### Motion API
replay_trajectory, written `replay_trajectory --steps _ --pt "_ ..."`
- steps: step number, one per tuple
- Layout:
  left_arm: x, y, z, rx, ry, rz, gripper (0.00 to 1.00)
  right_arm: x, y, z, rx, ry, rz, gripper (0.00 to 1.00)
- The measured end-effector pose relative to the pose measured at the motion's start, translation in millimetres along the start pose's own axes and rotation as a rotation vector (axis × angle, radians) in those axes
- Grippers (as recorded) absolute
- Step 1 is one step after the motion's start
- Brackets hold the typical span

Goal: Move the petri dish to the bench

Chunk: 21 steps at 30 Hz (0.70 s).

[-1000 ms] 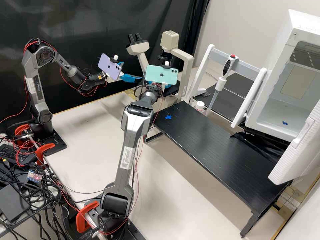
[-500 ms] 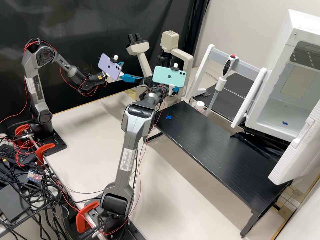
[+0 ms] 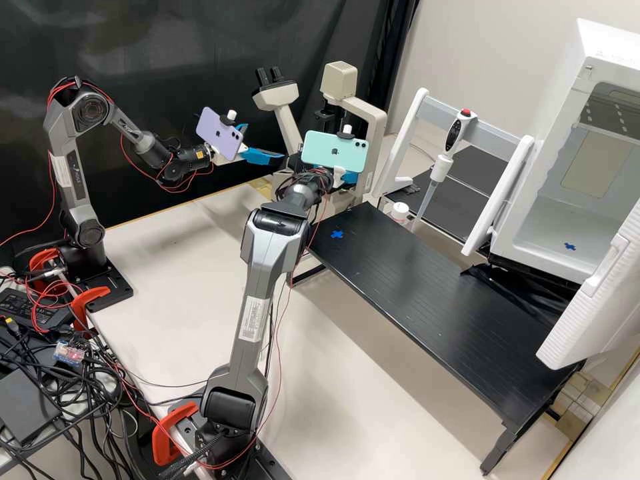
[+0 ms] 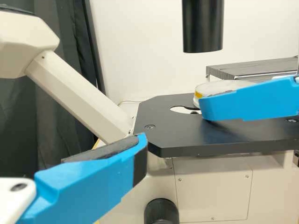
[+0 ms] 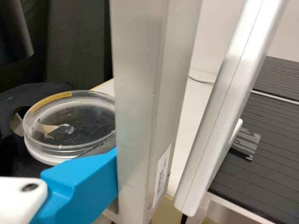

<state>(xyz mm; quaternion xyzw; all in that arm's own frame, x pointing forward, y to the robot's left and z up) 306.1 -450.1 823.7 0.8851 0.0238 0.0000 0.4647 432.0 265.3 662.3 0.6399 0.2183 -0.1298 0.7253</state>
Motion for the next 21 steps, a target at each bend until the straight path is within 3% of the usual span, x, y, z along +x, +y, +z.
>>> replay_trajectory --steps 21 --pt "0.0 0.0 0.0 0.0 0.0 0.0 1.0 14.6 -4.1 -17.1 -0.016 0.004 0.017 1.0"
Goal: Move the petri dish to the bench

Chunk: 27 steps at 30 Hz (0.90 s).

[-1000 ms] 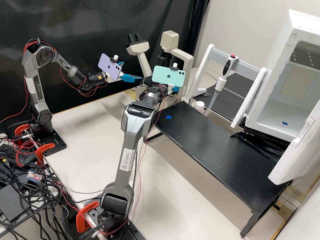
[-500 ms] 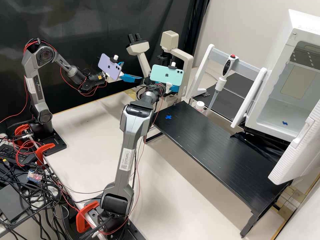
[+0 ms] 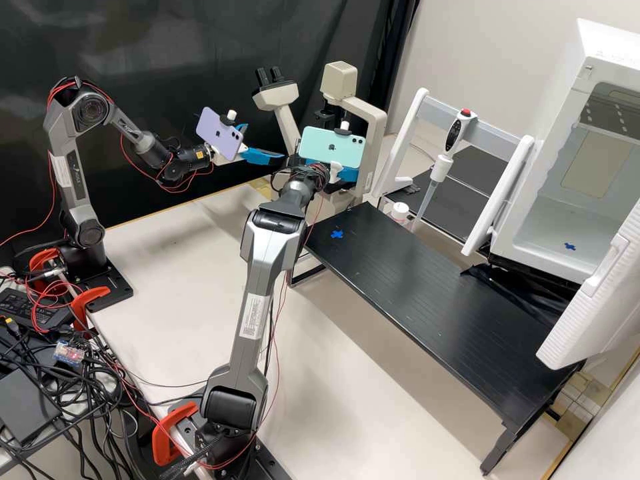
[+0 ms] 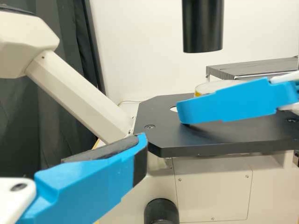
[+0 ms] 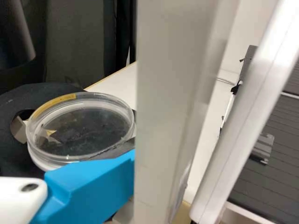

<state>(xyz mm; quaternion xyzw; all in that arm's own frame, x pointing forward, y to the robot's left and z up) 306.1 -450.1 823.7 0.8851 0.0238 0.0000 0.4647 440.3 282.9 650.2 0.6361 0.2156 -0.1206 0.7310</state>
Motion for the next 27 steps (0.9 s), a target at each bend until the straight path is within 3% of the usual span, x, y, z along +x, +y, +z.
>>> replay_trajectory --steps 3,4,11,12,27 --pt "0.0 0.0 0.0 0.0 0.0 0.0 1.0 3.3 -0.5 -3.6 -0.015 0.009 0.003 1.0" --pt "0.0 0.0 0.0 0.0 0.0 0.0 1.0 3.9 -0.4 -3.9 -0.015 0.01 0.005 0.0" --pt "0.0 0.0 0.0 0.0 0.0 0.0 1.0 8.5 -2.7 -3.5 -0.008 0.011 0.004 0.0" --pt "0.0 0.0 0.0 0.0 0.0 0.0 1.0 9.2 -3.6 -2.8 -0.008 0.009 0.002 1.0" --pt "0.0 0.0 0.0 0.0 0.0 0.0 1.0 10.1 -3.7 -3.0 -0.006 0.01 0.003 1.0"
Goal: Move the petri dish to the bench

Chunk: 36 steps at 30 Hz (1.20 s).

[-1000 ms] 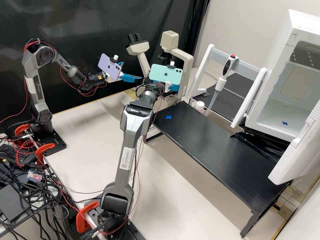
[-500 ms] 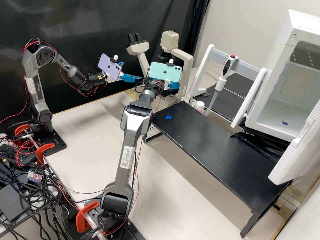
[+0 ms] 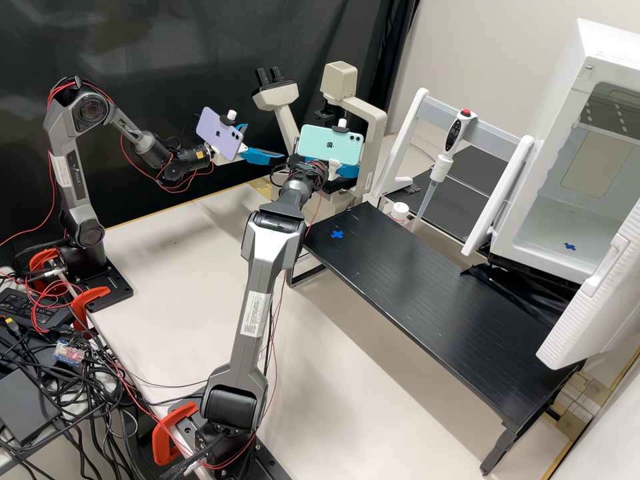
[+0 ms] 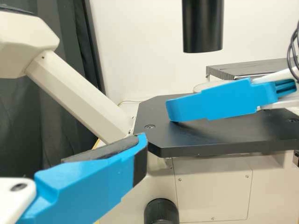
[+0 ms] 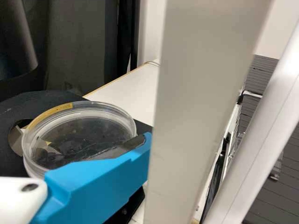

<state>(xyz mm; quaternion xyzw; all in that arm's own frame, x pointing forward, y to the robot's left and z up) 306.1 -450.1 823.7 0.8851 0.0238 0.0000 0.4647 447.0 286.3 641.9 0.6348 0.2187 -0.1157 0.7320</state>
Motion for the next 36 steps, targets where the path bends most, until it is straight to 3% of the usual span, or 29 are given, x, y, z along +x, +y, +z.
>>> replay_trajectory --steps 13,14,36 --pt "0.0 0.0 0.0 0.0 0.0 0.0 1.0 3.4 -5.0 3.8 -0.005 -0.009 -0.009 1.0" --pt "0.0 0.0 0.0 0.0 0.0 0.0 1.0 3.8 -5.6 4.2 -0.005 -0.01 -0.01 0.0" --pt "0.0 0.0 0.0 0.0 0.0 0.0 1.0 3.8 -5.6 4.2 0.009 -0.01 -0.01 0.0"
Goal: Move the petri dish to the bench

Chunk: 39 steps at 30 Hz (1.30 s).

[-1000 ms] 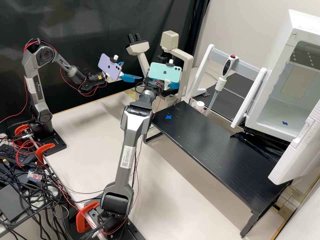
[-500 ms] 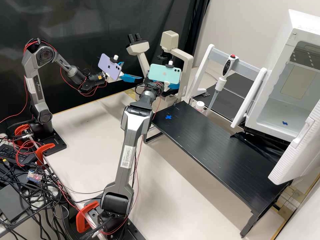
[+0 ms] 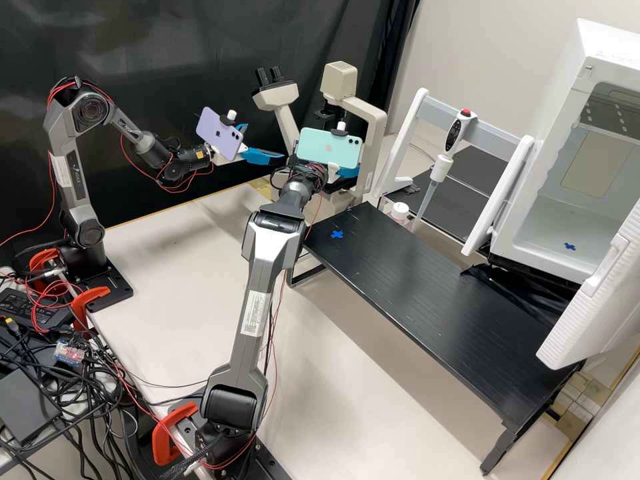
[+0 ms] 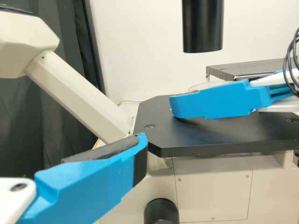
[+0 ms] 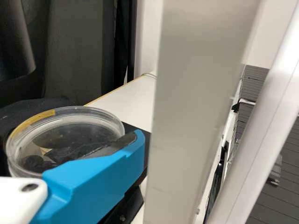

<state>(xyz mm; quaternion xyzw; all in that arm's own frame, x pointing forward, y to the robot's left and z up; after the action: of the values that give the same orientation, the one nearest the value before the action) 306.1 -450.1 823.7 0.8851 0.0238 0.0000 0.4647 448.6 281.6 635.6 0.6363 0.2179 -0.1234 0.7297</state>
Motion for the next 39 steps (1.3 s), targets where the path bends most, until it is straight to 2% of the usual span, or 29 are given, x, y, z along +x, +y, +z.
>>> replay_trajectory --steps 28,30,31,33,34,38,39 --pt "0.0 0.0 0.0 0.0 0.0 0.0 1.0 -3.0 -3.9 8.5 0.003 -0.022 -0.024 0.0" --pt "0.0 0.0 0.0 0.0 0.0 0.0 1.0 -4.9 -3.3 8.5 0.004 -0.023 -0.024 0.0" --pt "0.0 0.0 0.0 0.0 0.0 0.0 1.0 -6.9 -3.7 9.5 0.016 -0.026 -0.026 0.0" --pt "0.0 0.0 0.0 0.0 0.0 0.0 1.0 -12.8 -1.6 9.2 0.003 -0.021 -0.02 0.0" --pt "0.0 0.0 0.0 0.0 0.0 0.0 1.0 -15.8 -1.4 9.8 0.016 -0.021 -0.019 0.0" --pt "0.0 0.0 0.0 0.0 0.0 0.0 1.0 -26.6 4.7 6.5 0.006 0.002 -0.001 0.0" --pt "0.0 0.0 0.0 0.0 0.0 0.0 1.0 -29.2 4.6 7.1 0.015 0.005 -0.001 0.0"
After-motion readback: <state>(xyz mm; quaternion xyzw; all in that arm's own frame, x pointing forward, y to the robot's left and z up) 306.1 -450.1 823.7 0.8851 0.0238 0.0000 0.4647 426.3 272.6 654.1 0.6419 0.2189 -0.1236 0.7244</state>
